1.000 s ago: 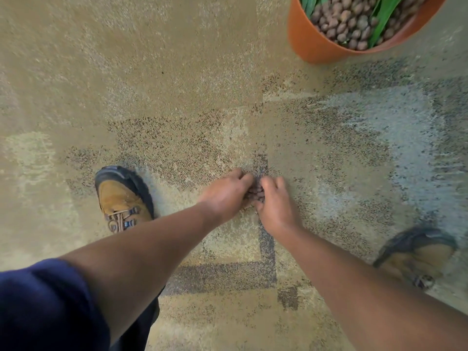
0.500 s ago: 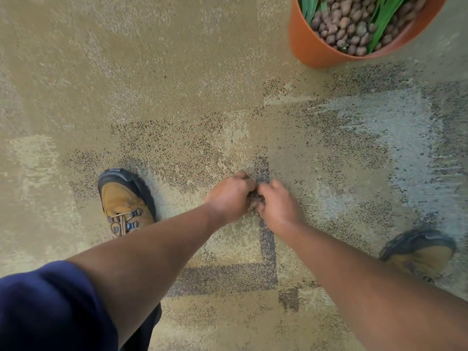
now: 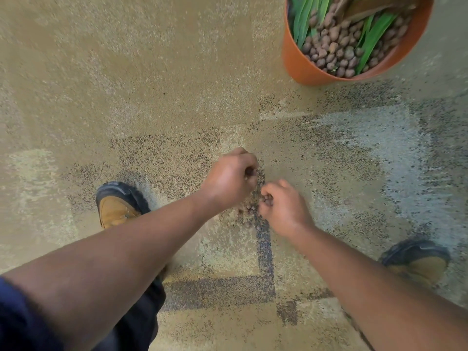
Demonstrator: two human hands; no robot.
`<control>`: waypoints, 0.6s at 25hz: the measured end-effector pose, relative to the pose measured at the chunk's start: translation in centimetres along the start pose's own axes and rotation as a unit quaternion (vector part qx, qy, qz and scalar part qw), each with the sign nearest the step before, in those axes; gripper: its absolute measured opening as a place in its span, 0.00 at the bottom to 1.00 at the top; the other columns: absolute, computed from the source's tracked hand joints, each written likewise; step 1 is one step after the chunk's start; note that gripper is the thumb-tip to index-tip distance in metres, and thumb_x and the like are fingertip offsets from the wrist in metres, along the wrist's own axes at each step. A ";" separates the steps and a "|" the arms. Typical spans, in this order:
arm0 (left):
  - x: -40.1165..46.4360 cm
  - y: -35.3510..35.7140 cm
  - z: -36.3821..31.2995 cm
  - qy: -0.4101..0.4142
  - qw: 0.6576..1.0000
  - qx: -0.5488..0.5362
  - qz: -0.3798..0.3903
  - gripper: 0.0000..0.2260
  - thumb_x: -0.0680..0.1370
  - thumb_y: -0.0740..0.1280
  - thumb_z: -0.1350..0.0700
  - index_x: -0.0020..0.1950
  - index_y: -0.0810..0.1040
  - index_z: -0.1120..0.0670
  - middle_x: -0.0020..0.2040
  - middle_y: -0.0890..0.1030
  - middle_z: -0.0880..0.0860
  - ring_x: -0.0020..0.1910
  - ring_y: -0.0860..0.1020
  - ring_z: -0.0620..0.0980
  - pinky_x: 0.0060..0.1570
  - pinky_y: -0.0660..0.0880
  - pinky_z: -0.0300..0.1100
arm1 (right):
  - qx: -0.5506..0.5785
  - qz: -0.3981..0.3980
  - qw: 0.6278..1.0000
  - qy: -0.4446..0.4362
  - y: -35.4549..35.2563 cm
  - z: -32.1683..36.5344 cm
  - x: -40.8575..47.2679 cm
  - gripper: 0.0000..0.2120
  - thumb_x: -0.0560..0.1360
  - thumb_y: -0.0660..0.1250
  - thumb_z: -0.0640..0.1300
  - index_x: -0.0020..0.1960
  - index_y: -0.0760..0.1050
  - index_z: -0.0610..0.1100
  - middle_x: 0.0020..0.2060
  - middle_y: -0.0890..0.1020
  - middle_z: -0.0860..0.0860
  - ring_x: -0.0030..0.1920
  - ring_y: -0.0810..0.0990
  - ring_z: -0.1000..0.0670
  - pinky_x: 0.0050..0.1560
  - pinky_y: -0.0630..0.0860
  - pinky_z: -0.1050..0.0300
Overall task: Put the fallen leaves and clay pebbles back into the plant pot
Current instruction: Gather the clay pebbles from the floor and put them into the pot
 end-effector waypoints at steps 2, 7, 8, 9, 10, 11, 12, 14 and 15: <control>1.3 -3.0 -2.8 0.032 0.997 -0.053 -0.054 0.05 0.77 0.71 0.65 0.52 0.83 0.59 0.51 0.80 0.51 0.45 0.82 0.49 0.47 0.83 0.41 | 0.041 -0.061 0.997 -0.016 -4.6 1.3 0.2 0.05 0.78 0.72 0.41 0.53 0.79 0.44 0.54 0.77 0.51 0.47 0.80 0.52 0.52 0.84 0.57; 5.5 -12.2 -10.9 0.153 0.954 -0.125 -0.226 0.04 0.75 0.71 0.64 0.49 0.83 0.61 0.51 0.78 0.52 0.43 0.83 0.50 0.44 0.84 0.44 | 0.155 -0.335 0.924 -0.095 -22.2 3.5 0.7 0.08 0.76 0.75 0.42 0.53 0.80 0.47 0.54 0.81 0.46 0.43 0.82 0.58 0.42 0.78 0.72; 6.7 -13.3 -12.3 0.177 0.949 -0.104 -0.239 0.05 0.74 0.70 0.63 0.49 0.83 0.61 0.51 0.79 0.53 0.44 0.82 0.50 0.43 0.83 0.45 | 0.166 -0.360 0.912 -0.105 -24.3 3.4 1.5 0.08 0.75 0.75 0.43 0.53 0.80 0.49 0.53 0.82 0.45 0.41 0.82 0.59 0.40 0.77 0.72; 8.1 -13.9 -13.5 0.194 0.948 -0.070 -0.244 0.06 0.73 0.69 0.63 0.48 0.83 0.61 0.51 0.80 0.55 0.44 0.82 0.50 0.42 0.82 0.47 | 0.166 -0.372 0.907 -0.108 -25.6 3.3 2.5 0.09 0.74 0.75 0.43 0.52 0.79 0.51 0.53 0.83 0.45 0.40 0.81 0.59 0.39 0.77 0.71; 9.3 -14.0 -14.3 0.206 0.948 -0.030 -0.241 0.07 0.73 0.68 0.62 0.48 0.83 0.60 0.50 0.81 0.56 0.44 0.81 0.52 0.42 0.81 0.49 | 0.158 -0.377 0.907 -0.104 -26.2 3.0 3.6 0.09 0.73 0.75 0.44 0.51 0.78 0.53 0.52 0.83 0.44 0.39 0.80 0.60 0.39 0.76 0.70; 10.3 -13.7 -14.7 0.212 0.949 0.009 -0.233 0.08 0.72 0.67 0.62 0.48 0.83 0.60 0.49 0.81 0.57 0.44 0.81 0.53 0.41 0.80 0.51 | 0.145 -0.378 0.909 -0.096 -26.4 2.8 4.6 0.10 0.72 0.74 0.44 0.50 0.78 0.54 0.52 0.83 0.44 0.38 0.80 0.61 0.39 0.77 0.69; 11.2 -13.1 -14.6 0.215 0.950 0.037 -0.222 0.09 0.71 0.66 0.62 0.48 0.83 0.60 0.49 0.81 0.57 0.45 0.80 0.55 0.41 0.79 0.51 | 0.132 -0.380 0.911 -0.091 -26.3 2.4 5.5 0.09 0.72 0.74 0.44 0.49 0.78 0.54 0.51 0.83 0.45 0.38 0.80 0.61 0.39 0.79 0.66; 12.1 -12.0 -13.7 0.205 0.957 0.040 -0.202 0.10 0.72 0.66 0.62 0.51 0.84 0.60 0.52 0.81 0.58 0.47 0.81 0.56 0.44 0.81 0.52 | 0.119 -0.382 0.911 -0.097 -25.7 2.0 6.4 0.07 0.73 0.74 0.45 0.50 0.80 0.52 0.50 0.83 0.46 0.39 0.82 0.58 0.43 0.83 0.60; 12.3 -11.8 -13.1 0.196 0.960 0.025 -0.201 0.11 0.73 0.66 0.61 0.53 0.84 0.59 0.54 0.81 0.57 0.49 0.82 0.56 0.46 0.82 0.52 | 0.122 -0.382 0.910 -0.104 -25.4 1.9 6.6 0.07 0.73 0.73 0.45 0.51 0.80 0.50 0.51 0.83 0.47 0.40 0.83 0.57 0.43 0.83 0.60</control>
Point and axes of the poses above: each hand's wrist, its own x-axis towards the middle knuckle, its own y-axis out of the palm, z = x × y, the point moved 9 cm from there along x, towards the middle knuckle
